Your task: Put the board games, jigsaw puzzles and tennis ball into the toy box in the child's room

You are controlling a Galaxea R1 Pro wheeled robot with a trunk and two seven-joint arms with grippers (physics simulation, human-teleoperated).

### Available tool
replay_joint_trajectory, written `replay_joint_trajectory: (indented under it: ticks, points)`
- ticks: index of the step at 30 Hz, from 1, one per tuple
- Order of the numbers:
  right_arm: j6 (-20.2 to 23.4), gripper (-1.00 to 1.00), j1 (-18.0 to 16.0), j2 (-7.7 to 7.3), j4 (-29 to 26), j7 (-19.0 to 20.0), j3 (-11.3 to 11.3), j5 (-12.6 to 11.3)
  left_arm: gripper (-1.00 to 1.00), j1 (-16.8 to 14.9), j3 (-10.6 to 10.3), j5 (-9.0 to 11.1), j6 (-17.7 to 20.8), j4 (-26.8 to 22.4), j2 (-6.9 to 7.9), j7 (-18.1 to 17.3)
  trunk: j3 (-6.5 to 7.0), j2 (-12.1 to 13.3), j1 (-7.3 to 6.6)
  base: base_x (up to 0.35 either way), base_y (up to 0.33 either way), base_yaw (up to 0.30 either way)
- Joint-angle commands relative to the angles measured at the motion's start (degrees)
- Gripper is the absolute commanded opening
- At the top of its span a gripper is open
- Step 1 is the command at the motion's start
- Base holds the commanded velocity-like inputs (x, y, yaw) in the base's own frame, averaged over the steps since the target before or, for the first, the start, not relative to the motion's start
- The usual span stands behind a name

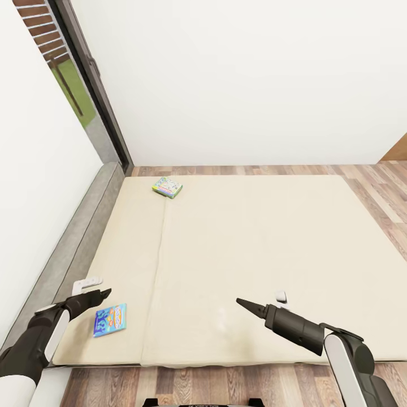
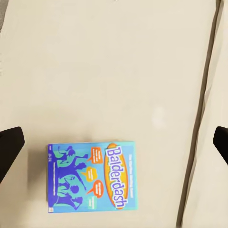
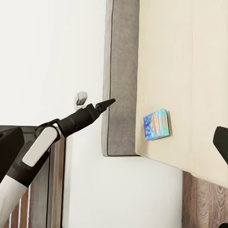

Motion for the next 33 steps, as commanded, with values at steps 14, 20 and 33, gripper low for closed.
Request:
replay_joint_trajectory:
  ticks: [14,20,33]
  points:
    - [0.2,1.0,0.0,0.49,0.0,0.2,0.2,0.2,1.0,-0.1,0.1,0.5,1.5,0.1,-0.09,0.2,-1.08,-0.1,0.03,0.0,0.0,0.0]
    - [0.2,1.0,0.0,0.49,0.0,0.4,0.1,0.2,1.0,-0.7,0.1,0.4,1.6,2.2,-0.09,0.4,-1.63,-0.1,0.03,0.0,0.0,0.0]
    - [0.3,1.0,0.0,0.37,0.0,0.5,0.1,0.2,1.0,-4.9,0.0,0.2,1.8,5.2,-0.13,1.0,-2.84,-0.1,0.03,0.0,0.0,0.0]
